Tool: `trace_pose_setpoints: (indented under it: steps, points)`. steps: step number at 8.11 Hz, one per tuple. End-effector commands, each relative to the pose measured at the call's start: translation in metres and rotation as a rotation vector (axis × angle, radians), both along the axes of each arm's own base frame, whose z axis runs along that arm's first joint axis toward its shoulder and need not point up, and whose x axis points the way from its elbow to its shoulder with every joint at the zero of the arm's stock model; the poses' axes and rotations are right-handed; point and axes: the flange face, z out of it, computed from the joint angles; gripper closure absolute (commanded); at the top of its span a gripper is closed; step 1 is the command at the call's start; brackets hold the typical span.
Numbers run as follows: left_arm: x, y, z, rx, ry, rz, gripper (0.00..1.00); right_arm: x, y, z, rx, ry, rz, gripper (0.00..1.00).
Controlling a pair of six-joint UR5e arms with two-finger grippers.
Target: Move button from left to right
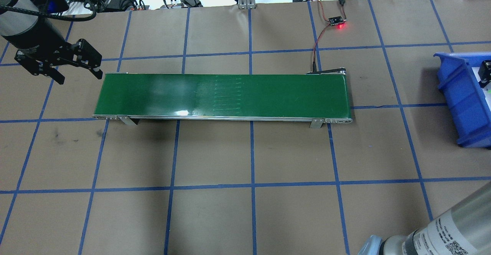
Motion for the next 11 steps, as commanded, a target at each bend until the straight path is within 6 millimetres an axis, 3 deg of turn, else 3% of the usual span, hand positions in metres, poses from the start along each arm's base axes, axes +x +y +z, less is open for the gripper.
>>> trace_pose_setpoints:
  steps: [1, 2, 3, 6, 7, 8, 9, 10, 11]
  points:
    - [-0.025, -0.007, 0.000, -0.037, -0.023, 0.064, 0.00, -0.004, 0.003, -0.021, 0.009, -0.019, 0.015, 0.71]
    - [-0.036, -0.007, 0.001, -0.042, -0.027, 0.047, 0.00, -0.002, 0.005, -0.026, 0.014, -0.028, 0.023, 0.46]
    - [-0.042, -0.007, 0.000, -0.043, -0.033, 0.040, 0.00, 0.000, 0.005, -0.030, 0.014, -0.038, 0.024, 0.00]
    - [-0.046, -0.005, 0.002, -0.048, -0.029, 0.030, 0.00, -0.002, 0.006, -0.015, 0.010, -0.011, 0.044, 0.00]
    - [-0.046, -0.006, 0.003, -0.052, -0.026, 0.033, 0.00, -0.001, 0.006, 0.009, -0.021, 0.010, 0.072, 0.00]
    - [-0.046, -0.006, 0.003, -0.052, -0.026, 0.033, 0.00, 0.006, 0.013, 0.048, -0.065, 0.038, 0.068, 0.00]
    - [-0.046, -0.006, 0.003, -0.051, -0.028, 0.034, 0.00, 0.027, 0.015, 0.090, -0.107, 0.072, 0.085, 0.00]
    - [-0.046, -0.006, 0.003, -0.051, -0.028, 0.034, 0.00, 0.077, 0.013, 0.135, -0.138, 0.090, 0.115, 0.00]
    - [-0.046, -0.006, 0.003, -0.051, -0.028, 0.034, 0.00, 0.138, 0.012, 0.165, -0.138, 0.074, 0.081, 0.00]
